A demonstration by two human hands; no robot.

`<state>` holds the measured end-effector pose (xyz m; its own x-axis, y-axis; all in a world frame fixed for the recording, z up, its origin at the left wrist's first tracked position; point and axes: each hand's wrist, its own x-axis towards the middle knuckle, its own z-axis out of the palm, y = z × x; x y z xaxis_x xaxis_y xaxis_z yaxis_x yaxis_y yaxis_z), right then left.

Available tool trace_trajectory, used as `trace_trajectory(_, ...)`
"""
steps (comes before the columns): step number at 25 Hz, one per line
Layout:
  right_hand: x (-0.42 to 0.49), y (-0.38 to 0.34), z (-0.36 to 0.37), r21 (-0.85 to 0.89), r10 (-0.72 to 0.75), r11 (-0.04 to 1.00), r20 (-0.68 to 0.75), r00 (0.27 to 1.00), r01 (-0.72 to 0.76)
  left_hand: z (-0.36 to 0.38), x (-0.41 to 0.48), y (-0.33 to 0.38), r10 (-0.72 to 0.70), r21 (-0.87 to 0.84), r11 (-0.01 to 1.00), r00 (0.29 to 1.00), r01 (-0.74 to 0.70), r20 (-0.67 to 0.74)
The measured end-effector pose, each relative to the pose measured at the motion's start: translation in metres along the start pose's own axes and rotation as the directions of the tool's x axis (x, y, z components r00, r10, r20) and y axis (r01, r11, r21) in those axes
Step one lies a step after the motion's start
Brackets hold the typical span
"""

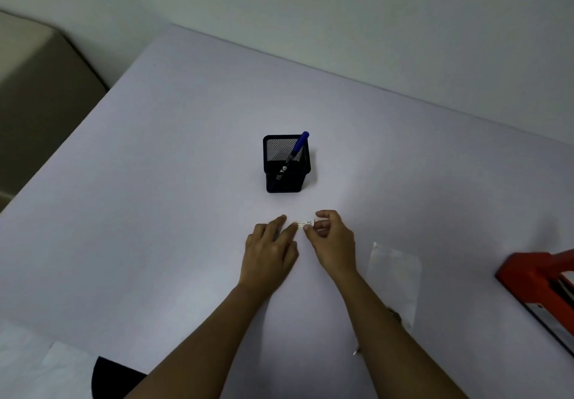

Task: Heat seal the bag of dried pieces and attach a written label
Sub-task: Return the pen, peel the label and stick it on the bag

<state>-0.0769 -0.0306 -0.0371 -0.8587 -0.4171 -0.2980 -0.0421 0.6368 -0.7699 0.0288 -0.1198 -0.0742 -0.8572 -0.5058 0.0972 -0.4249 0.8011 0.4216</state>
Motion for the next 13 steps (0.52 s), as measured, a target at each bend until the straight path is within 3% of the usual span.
trace_trajectory(4,0.004,0.003,-0.003,-0.046,-0.022,0.999,0.005,1.000,0.022,-0.002,0.012,0.006,-0.140,-0.181,0.975,0.989,0.130,-0.044)
trace_trajectory(9,0.005,0.011,-0.006,-0.182,-0.125,0.976,-0.005,0.992,0.122,-0.004,0.023,0.010,-0.215,-0.218,0.955,0.975,0.200,-0.050)
trace_trajectory(13,0.007,0.016,-0.007,-0.237,-0.175,0.955,0.037,0.984,0.179,0.000,0.020,0.008,-0.069,-0.129,0.990,0.994,0.058,-0.083)
